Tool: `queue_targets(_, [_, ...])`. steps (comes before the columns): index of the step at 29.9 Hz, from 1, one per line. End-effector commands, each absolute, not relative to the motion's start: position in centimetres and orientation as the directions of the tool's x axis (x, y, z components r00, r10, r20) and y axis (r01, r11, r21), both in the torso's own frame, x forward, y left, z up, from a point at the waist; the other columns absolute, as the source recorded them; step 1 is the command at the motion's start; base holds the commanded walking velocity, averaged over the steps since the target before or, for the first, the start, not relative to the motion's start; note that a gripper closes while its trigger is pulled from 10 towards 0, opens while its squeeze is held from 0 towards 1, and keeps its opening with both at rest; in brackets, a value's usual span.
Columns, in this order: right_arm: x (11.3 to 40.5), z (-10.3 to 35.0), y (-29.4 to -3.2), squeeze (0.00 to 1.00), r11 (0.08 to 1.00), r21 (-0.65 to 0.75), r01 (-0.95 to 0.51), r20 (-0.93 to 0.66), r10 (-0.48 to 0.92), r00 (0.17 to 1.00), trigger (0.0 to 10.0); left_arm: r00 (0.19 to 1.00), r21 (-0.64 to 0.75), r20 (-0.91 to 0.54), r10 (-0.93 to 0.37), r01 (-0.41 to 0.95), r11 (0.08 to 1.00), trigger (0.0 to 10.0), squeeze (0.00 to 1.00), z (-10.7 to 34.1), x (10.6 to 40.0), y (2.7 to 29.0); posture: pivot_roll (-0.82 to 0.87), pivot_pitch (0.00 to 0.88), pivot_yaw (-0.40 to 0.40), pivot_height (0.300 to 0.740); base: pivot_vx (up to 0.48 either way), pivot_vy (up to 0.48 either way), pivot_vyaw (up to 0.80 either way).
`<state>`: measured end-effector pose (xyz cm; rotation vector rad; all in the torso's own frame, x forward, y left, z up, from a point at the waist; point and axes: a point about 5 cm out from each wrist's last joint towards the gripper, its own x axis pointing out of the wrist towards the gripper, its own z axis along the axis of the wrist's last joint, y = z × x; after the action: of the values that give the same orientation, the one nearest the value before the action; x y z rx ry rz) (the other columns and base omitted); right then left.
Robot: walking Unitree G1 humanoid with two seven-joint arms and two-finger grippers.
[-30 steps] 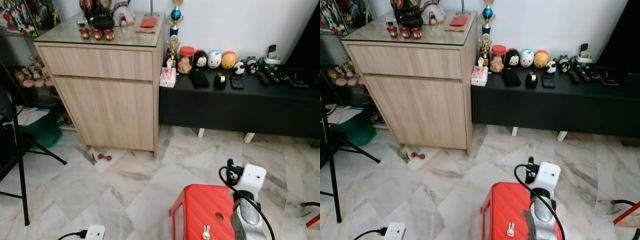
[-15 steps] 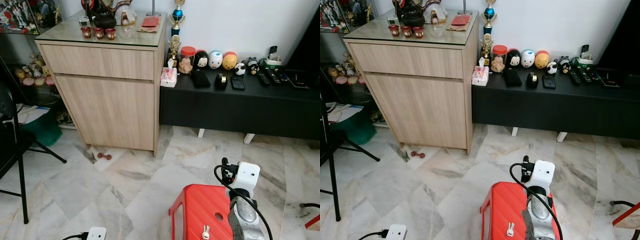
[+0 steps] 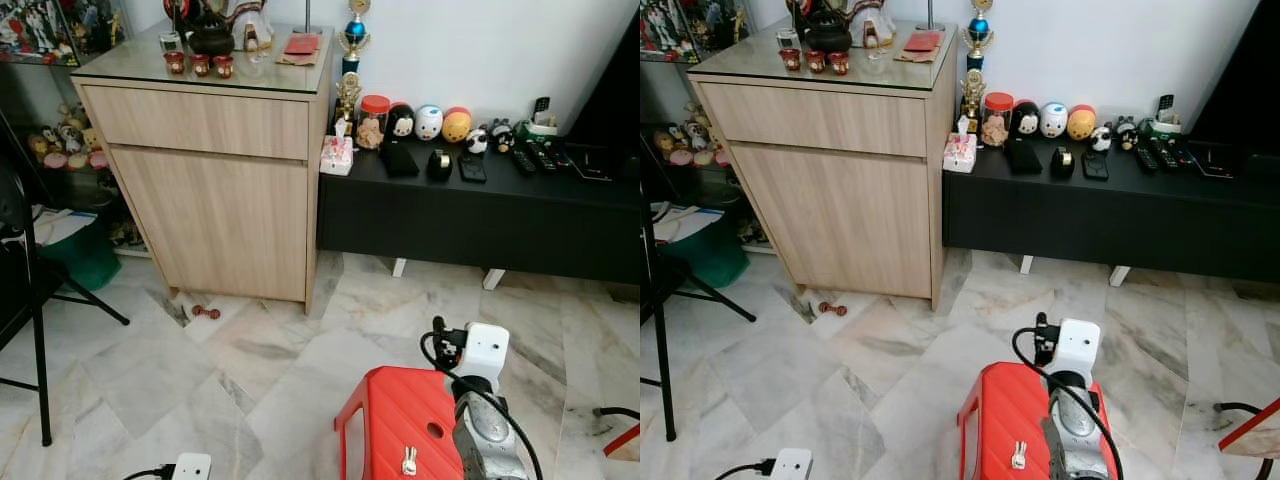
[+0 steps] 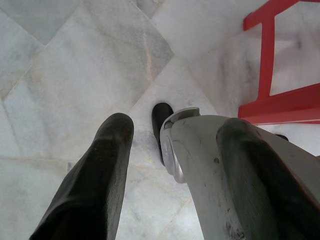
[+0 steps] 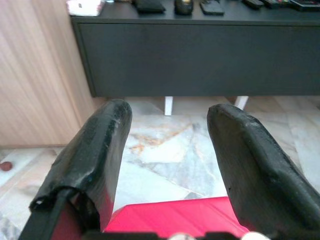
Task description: Hang keys on a hook
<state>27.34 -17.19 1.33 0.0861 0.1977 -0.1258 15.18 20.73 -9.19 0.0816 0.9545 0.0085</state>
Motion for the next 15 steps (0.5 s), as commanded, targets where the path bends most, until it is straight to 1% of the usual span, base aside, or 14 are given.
queue_targets(1, [27.48,1.27,-17.32,0.0,0.987,0.074,0.14,-0.209,-0.122,0.97,10.0,0.555,0.058,-0.831,0.03,0.032,0.998,10.0,0.0,-9.59,14.41,20.22,0.09,0.0,-0.079,0.697,0.0,0.0,0.0])
queue_targets(10, [27.55,0.92,-17.25,0.0,0.988,0.062,0.139,-0.247,-0.12,0.961,10.0,0.555,0.055,-0.831,0.028,0.032,0.998,10.0,0.0,-9.59,14.42,20.22,0.09,0.0,-0.077,0.692,0.0,0.0,0.0])
queue_targets(15, [27.53,0.93,-16.98,0.0,0.99,0.074,0.117,-0.241,-0.096,0.966,10.0,0.557,0.054,-0.83,0.025,0.036,0.998,10.0,0.0,-9.58,14.47,20.15,0.09,0.0,-0.077,0.652,0.0,0.0,0.0])
